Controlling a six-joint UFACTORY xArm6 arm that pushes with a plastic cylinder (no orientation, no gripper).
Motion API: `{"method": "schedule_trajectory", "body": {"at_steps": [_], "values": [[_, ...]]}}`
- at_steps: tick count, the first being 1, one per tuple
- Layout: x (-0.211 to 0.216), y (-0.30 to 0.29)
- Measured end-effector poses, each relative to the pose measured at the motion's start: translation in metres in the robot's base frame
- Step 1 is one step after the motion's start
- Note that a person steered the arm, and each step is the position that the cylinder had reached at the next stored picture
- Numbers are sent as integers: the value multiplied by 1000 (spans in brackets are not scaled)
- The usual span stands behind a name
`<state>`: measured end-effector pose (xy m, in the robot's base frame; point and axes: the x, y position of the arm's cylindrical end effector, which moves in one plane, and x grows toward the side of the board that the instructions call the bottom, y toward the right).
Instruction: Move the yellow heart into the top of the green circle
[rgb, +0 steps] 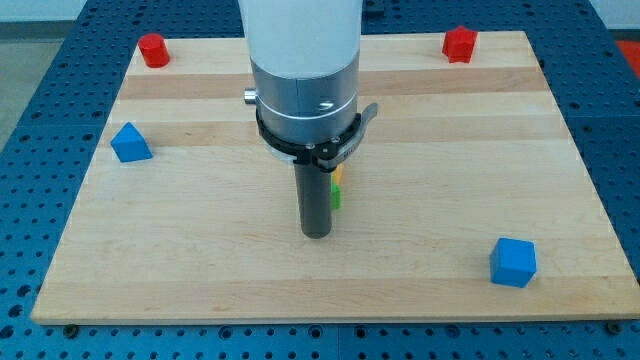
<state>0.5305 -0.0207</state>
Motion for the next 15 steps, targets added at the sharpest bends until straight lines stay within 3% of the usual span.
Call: {"method": "schedule_trajectory", "body": {"at_steps": [1, 2, 3, 6, 8, 9, 11, 13, 15], "values": [[8, -1], [5, -46], [-39, -82], [-233, -73], [-310, -113], [-338, -102], [-328, -15], [-250, 1], [-275, 1]]}}
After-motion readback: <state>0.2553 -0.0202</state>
